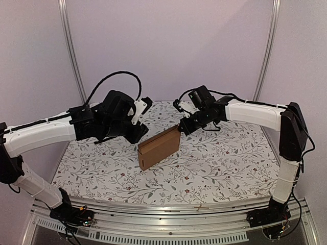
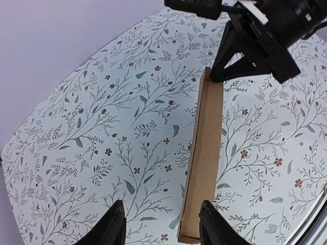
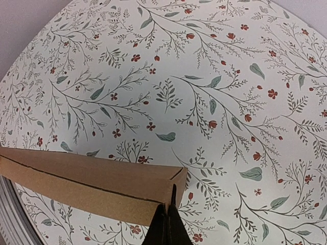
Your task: Fold the paper box
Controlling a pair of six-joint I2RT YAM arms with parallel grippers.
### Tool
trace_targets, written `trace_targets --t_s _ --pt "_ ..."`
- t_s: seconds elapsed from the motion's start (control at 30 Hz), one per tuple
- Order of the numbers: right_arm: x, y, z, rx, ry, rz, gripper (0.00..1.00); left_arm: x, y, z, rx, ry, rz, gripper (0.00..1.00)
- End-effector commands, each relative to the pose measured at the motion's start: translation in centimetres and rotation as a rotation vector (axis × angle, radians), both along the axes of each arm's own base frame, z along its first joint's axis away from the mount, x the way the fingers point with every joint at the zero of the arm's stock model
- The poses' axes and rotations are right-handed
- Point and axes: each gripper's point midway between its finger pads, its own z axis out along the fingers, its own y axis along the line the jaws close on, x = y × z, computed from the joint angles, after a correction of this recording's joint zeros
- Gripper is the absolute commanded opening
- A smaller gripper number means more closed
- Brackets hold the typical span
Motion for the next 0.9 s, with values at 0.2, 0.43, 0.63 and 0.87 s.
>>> trace_targets --t_s 0.2,0.43,0.63,0.87 --pt "-0.5 -0.6 -1.2 -0.029 0.035 -0.011 0.00 -3.4 1.8 -4.1 0.171 0.022 -0.237 0.46" --pt "-0.6 -0.6 -1.3 -0.030 0.041 -0.011 0.00 -2.7 2.7 -4.1 0.206 0.071 -0.246 0.43" --pt "-0.7 -0.6 -1.3 -0.030 0.044 -0.008 0.00 -3.4 3.1 -4.2 0.212 0.114 -0.285 0.42" --pt "-0.7 -0.5 -1.4 -0.030 0.046 -0.006 0.00 -3.7 3.4 -5.6 0.271 0.157 -0.311 0.38"
